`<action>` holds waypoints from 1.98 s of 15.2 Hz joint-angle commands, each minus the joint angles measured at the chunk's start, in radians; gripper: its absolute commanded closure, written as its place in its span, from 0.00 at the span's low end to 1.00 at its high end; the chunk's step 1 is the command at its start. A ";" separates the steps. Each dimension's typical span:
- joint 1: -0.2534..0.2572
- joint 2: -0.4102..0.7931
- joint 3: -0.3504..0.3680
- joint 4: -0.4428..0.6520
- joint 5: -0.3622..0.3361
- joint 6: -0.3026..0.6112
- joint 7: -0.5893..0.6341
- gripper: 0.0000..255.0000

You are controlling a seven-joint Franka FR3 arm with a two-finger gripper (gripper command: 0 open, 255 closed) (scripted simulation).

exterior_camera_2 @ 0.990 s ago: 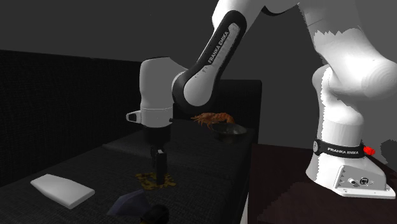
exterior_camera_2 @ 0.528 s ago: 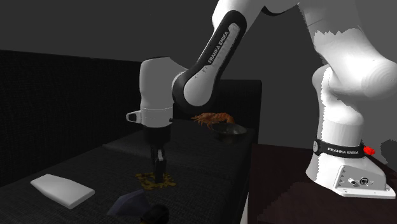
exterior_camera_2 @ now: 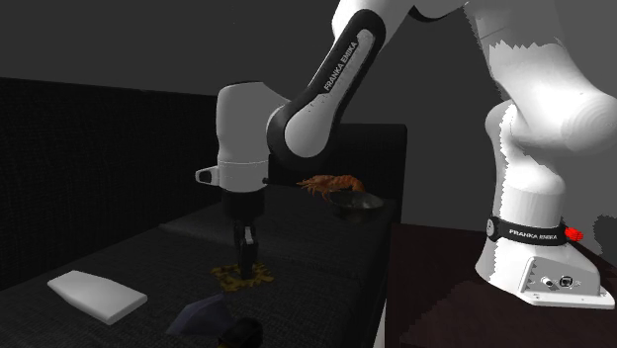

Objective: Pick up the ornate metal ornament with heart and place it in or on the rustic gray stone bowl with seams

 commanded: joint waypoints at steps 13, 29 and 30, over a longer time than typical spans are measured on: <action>-0.021 -0.145 0.028 0.013 0.053 -0.155 -0.038 1.00; -0.075 -0.353 0.013 -0.074 0.125 -0.270 -0.155 1.00; -0.086 -0.379 0.004 -0.104 0.132 -0.265 -0.179 1.00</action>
